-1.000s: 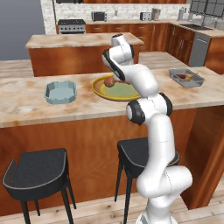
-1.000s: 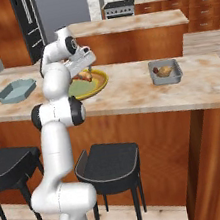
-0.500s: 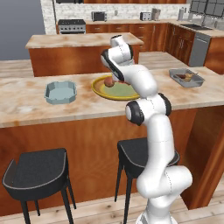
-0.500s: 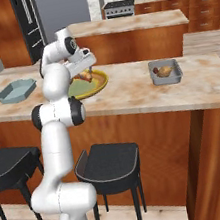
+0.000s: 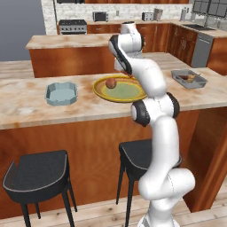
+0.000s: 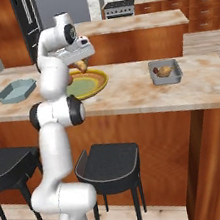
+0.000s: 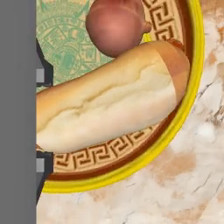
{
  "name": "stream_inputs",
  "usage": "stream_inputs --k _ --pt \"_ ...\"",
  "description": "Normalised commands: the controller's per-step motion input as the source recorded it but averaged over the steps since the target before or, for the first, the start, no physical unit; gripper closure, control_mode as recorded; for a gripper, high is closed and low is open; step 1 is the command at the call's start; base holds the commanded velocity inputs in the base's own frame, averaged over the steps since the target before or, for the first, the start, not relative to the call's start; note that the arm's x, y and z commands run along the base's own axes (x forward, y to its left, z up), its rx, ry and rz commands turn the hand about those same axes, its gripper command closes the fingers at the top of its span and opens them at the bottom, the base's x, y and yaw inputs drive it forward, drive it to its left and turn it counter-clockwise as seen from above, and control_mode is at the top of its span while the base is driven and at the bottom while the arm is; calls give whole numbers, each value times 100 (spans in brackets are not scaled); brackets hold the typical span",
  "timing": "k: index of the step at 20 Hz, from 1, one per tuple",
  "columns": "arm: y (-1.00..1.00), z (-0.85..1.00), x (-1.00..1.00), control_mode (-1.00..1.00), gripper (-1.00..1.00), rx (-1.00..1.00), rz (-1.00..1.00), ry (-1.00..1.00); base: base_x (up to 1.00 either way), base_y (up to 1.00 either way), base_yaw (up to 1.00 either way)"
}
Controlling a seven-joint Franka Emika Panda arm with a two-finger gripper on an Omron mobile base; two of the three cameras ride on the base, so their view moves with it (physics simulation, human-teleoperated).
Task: Place one cooked food and one vegetable from the large plate to each tupperware container.
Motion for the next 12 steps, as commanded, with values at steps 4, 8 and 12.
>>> stream_inputs --k 4,8,12 --pt "13 32 -95 -100 100 19 -16 -47 0 0 0" --pt "34 0 -100 -100 100 13 -4 -31 0 0 0" --pt "73 0 -83 -100 100 0 0 -2 0 0 0"
